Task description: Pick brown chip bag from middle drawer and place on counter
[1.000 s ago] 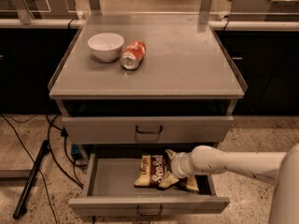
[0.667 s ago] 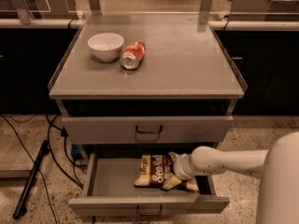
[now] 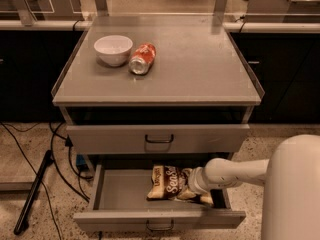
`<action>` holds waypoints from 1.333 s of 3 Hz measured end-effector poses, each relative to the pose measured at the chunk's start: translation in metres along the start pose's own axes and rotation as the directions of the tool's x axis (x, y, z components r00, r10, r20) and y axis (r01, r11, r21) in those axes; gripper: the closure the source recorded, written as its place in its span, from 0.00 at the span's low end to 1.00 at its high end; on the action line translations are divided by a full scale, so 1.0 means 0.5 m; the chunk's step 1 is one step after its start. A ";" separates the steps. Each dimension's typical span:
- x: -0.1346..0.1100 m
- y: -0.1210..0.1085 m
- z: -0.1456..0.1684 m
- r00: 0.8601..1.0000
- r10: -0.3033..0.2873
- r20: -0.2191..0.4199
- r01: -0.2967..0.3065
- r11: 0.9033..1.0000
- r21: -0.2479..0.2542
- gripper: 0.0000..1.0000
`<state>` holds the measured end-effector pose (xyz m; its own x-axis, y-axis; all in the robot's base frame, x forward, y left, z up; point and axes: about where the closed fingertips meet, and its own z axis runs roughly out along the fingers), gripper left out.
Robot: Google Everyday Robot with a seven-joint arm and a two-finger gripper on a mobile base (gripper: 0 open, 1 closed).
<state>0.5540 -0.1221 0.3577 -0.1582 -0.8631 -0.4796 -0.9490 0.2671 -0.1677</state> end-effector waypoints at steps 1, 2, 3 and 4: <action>-0.006 0.000 -0.009 1.000 -0.002 0.002 0.002 1.000 0.000 0.81; -0.013 -0.003 -0.022 1.000 -0.002 0.002 0.002 1.000 0.000 0.99; -0.018 -0.004 -0.030 1.000 -0.002 0.002 0.002 1.000 0.000 1.00; -0.080 0.043 -0.161 0.997 -0.058 0.054 0.056 0.998 0.040 1.00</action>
Offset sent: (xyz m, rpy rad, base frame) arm -0.0287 0.0179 0.0874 0.0464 -0.0783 0.1041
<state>0.5179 -0.1163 0.4426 -0.0876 -0.8528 -0.5148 -0.9446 0.2352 -0.2290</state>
